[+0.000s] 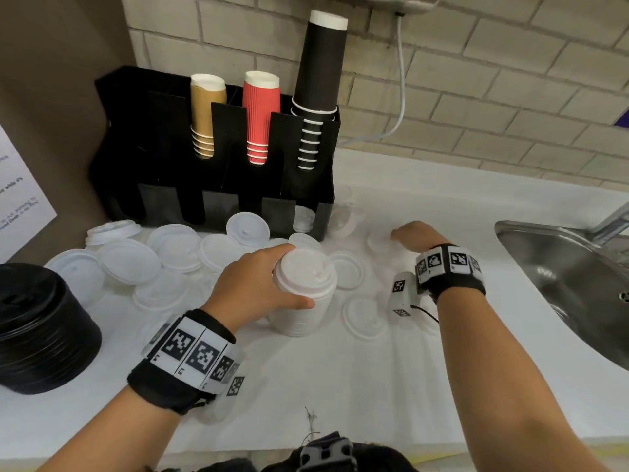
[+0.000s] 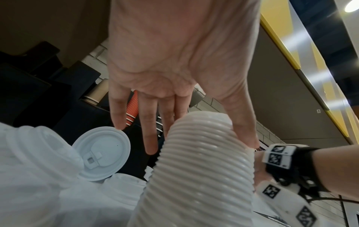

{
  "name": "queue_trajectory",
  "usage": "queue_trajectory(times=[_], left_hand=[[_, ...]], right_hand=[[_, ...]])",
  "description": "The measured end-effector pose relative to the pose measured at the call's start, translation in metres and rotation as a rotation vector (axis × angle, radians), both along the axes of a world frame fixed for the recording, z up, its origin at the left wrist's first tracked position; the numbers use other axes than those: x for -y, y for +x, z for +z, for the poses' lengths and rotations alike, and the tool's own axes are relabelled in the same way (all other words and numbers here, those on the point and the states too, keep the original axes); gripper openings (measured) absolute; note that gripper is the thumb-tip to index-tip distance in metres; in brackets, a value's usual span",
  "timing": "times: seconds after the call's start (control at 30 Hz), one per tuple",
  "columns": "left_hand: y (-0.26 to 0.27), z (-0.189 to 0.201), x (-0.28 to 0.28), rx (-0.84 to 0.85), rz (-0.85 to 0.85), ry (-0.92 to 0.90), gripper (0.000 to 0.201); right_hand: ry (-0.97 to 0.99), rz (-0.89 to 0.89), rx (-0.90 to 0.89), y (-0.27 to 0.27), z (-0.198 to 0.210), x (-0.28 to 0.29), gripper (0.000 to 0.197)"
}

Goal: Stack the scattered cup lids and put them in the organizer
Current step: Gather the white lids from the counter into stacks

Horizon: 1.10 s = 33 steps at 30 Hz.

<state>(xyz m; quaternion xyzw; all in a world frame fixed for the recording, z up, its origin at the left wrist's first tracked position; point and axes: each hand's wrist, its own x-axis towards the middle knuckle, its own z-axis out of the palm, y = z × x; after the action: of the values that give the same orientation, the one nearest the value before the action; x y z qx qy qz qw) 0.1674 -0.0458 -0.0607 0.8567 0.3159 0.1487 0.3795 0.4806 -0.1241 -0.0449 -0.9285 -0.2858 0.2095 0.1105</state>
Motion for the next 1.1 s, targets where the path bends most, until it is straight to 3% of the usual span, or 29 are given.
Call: queue_trajectory(times=[0.13,0.23,0.43,0.67,0.73,0.9,1.1], left_hand=[[0.0,0.0,0.0,0.006,-0.004,-0.008,0.071],[0.0,-0.001,0.0,0.011,-0.001,-0.008,0.071],[0.0,-0.002,-0.002,0.009,-0.009,-0.013,0.072],[0.0,-0.001,-0.002,0.02,-0.019,-0.014,0.068],[0.0,-0.001,-0.002,0.022,-0.015,-0.01,0.068],[-0.001,0.0,-0.002,0.009,-0.011,0.004,0.069],[0.001,0.002,-0.002,-0.024,-0.003,0.021,0.069]], right_hand=[[0.088,0.096,-0.135,0.007,0.004,0.021,0.035],[0.196,-0.017,-0.031,0.018,0.007,0.023,0.04],[-0.063,0.08,-0.024,0.019,-0.005,0.011,0.044],[0.213,-0.053,-0.046,0.042,-0.012,0.004,0.053],[0.135,-0.088,-0.009,0.044,-0.019,0.005,0.058],[-0.126,0.03,0.059,0.044,-0.031,0.004,0.074],[-0.179,-0.004,0.12,0.04,-0.038,0.006,0.078]])
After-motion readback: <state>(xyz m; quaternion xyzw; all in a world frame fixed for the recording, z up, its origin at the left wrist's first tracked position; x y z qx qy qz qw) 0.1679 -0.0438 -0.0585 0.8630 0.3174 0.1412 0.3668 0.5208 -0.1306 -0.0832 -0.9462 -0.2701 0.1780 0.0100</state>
